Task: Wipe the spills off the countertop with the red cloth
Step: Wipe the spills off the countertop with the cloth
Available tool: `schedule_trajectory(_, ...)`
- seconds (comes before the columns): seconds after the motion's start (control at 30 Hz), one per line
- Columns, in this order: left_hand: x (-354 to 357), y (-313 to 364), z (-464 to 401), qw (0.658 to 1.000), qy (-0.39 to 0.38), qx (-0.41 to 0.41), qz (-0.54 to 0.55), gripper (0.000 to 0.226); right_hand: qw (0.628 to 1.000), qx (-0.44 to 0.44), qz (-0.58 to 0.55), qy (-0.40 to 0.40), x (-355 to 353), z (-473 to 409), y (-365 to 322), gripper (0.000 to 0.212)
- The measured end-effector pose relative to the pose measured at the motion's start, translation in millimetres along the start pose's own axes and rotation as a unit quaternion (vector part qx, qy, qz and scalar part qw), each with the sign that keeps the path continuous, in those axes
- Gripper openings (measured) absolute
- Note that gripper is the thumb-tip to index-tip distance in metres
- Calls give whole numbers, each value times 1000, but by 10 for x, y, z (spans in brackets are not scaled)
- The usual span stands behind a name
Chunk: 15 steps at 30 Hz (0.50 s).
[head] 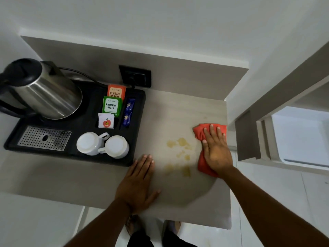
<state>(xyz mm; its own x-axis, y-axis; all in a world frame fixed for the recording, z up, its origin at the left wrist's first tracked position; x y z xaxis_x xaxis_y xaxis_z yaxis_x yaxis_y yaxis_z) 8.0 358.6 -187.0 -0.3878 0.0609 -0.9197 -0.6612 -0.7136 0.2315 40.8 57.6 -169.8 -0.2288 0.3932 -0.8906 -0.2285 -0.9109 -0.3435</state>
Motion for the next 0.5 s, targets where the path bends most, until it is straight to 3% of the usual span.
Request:
schedule_trajectory(0.23, 21, -9, 8, 1000, 14, 5, 19, 92, 999, -38, 26, 0, -172, -837, -319, 49)
schedule_trajectory(0.4, 39, -13, -9, 1000, 15, 5, 3, 93, 981, -162, 95, -55, 44, -463, -461, 51)
schedule_trajectory(0.5, 62, -28, -16, 1000, 21, 6, 8, 93, 986, -145, 64, -57, -12, -241, -165, 55)
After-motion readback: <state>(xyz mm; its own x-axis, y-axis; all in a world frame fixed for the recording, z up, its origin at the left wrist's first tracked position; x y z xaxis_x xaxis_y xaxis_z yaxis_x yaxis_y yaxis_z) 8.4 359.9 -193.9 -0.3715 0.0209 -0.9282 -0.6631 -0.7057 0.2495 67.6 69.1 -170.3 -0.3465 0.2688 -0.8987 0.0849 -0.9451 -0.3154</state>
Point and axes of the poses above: each hand's wrist, its own z-axis away from the middle knuckle, its own x-axis out of the palm, y = z × x, the point moved 8 cm from there along -z, towards the middle knuckle, and after that the axes turned 13 degrees about -y, right-handed, at the moved point
